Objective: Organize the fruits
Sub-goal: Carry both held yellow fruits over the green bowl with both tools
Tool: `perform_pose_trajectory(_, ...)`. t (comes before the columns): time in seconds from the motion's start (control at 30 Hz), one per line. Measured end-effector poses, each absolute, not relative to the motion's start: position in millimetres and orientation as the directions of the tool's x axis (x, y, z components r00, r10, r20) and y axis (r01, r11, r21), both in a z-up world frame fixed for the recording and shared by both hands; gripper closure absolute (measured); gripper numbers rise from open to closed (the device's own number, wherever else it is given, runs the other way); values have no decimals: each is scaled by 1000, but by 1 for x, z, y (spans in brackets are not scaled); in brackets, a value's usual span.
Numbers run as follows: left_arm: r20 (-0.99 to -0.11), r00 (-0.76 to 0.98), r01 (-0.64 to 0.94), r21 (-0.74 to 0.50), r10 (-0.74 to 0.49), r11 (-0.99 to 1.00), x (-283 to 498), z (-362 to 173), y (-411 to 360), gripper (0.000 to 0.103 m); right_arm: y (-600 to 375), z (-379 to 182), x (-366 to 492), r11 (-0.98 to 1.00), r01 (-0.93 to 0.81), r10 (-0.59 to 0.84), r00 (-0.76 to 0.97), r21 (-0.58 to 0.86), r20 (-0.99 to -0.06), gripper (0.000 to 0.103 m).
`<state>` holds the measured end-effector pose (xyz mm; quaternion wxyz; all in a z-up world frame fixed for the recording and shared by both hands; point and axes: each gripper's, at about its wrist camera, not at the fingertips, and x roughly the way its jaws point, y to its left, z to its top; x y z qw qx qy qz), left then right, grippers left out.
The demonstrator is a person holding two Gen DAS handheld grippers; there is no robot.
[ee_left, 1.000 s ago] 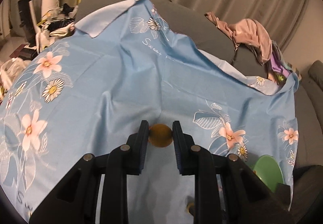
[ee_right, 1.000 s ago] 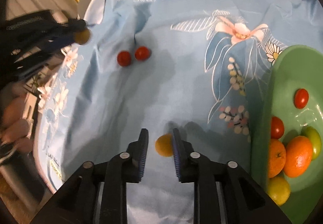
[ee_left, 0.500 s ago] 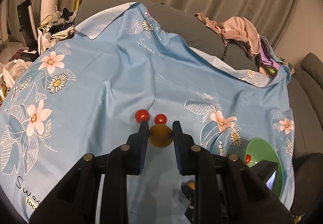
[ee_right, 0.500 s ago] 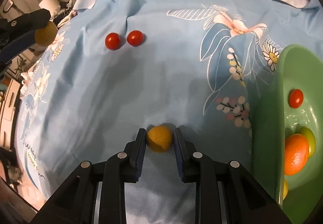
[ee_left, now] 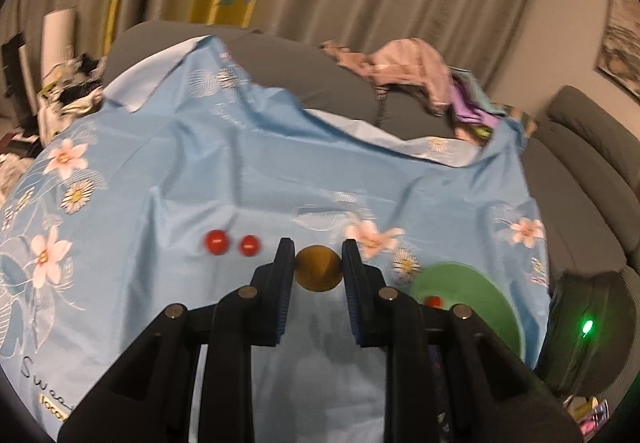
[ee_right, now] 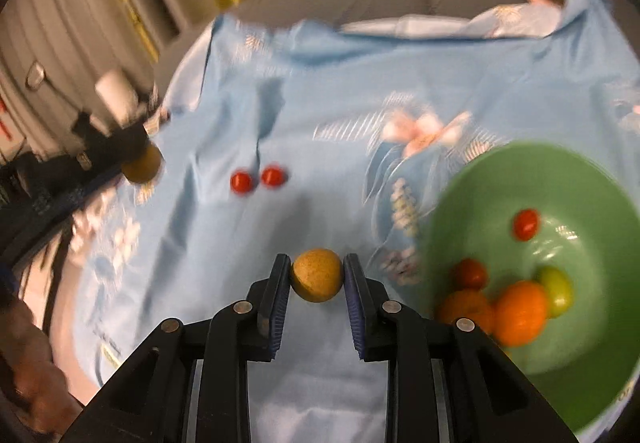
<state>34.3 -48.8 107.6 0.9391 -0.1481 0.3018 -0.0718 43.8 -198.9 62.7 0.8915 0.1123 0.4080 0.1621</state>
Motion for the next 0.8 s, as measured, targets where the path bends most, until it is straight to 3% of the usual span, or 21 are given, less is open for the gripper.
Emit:
perform_pose_trajectory(0.47,-576,728,265,-264,-372,927,32,95,-139,79,-299,84,19,930,118,145,752,348,-643,76)
perform_pose_trajectory(0.8,-665,592,358,-289,-455,888,47,58,-186,79,-330,68,24,900,221,114,714,377,-691,76)
